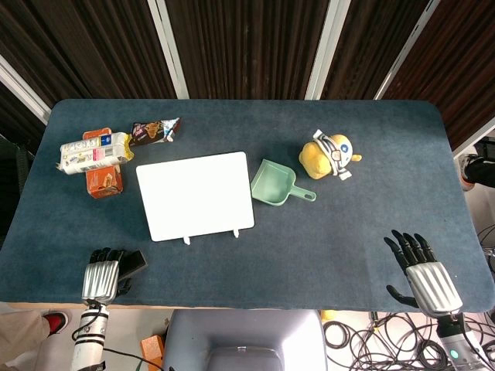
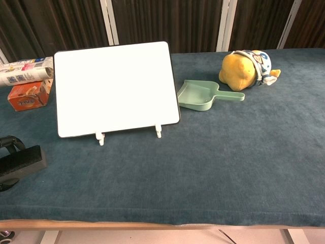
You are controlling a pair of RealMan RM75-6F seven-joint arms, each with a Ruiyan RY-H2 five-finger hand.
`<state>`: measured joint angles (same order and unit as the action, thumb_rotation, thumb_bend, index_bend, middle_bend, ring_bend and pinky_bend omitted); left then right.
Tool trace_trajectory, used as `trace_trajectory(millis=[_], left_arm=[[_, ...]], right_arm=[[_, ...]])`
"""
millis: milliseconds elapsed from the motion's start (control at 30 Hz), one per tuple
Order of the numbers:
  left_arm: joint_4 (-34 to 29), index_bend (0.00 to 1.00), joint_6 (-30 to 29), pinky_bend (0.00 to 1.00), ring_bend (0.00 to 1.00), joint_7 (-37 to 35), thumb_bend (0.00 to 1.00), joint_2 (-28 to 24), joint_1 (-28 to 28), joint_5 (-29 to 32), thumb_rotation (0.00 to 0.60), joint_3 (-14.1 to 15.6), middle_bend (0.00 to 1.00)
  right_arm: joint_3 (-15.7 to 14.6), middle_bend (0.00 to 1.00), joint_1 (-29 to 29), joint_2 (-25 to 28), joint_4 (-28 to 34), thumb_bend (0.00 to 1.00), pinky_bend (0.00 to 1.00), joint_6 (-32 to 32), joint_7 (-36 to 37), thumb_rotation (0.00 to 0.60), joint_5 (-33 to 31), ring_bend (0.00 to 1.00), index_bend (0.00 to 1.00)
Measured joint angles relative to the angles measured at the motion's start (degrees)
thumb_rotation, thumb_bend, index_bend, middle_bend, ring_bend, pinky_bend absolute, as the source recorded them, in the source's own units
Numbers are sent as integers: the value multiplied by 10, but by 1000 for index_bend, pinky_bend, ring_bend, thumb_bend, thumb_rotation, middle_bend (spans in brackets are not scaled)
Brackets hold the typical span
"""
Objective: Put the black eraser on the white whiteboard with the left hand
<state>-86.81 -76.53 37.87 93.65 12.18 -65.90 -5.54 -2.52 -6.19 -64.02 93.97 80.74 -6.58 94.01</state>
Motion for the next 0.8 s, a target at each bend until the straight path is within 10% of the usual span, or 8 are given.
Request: trace_trajectory(millis=[400, 800], left_arm=[[10, 476, -7, 177, 333, -12, 333, 8, 8, 4, 540, -6, 575], [32, 741, -23, 229, 595, -38, 600, 19, 16, -22, 600, -12, 875]], right_arm=[[0, 0, -2, -1, 0, 158, 0, -5, -4, 600, -1, 0, 0], [0, 0, -1, 1, 0, 158, 0, 0, 3, 600, 0, 0, 0]])
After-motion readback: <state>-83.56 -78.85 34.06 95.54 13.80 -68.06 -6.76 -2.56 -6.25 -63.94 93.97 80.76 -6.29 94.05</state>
